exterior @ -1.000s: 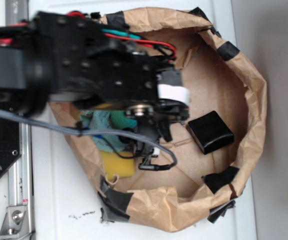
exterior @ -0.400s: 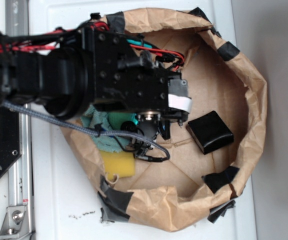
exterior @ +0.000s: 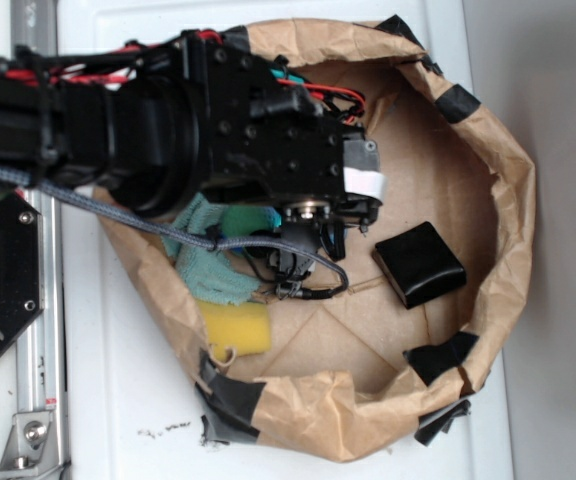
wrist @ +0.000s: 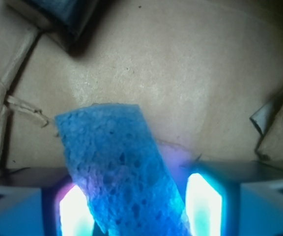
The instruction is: Grab the blue sponge.
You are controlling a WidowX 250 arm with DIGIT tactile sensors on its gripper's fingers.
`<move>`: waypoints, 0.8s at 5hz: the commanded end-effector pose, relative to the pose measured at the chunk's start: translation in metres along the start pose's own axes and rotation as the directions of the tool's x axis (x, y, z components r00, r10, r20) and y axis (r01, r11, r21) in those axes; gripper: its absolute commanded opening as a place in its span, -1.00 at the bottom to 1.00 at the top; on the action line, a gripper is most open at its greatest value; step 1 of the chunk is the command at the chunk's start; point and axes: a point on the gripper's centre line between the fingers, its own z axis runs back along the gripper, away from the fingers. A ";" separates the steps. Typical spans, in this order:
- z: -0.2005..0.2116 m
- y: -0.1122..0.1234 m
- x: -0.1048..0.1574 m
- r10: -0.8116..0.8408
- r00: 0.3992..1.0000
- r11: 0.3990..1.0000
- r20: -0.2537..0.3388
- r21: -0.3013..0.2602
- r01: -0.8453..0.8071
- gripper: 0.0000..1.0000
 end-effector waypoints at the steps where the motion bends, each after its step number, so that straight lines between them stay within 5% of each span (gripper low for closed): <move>1: 0.073 -0.014 0.018 0.097 0.981 0.995 0.169 0.004 -0.099 -1.00; 2: 0.119 -0.021 0.030 0.307 0.942 0.949 0.132 0.026 -0.313 -1.00; 3: 0.131 -0.020 0.029 0.339 0.939 0.941 0.050 -0.003 -0.339 -1.00; 4: 0.134 -0.024 0.029 0.352 0.935 0.935 0.029 0.029 -0.353 -1.00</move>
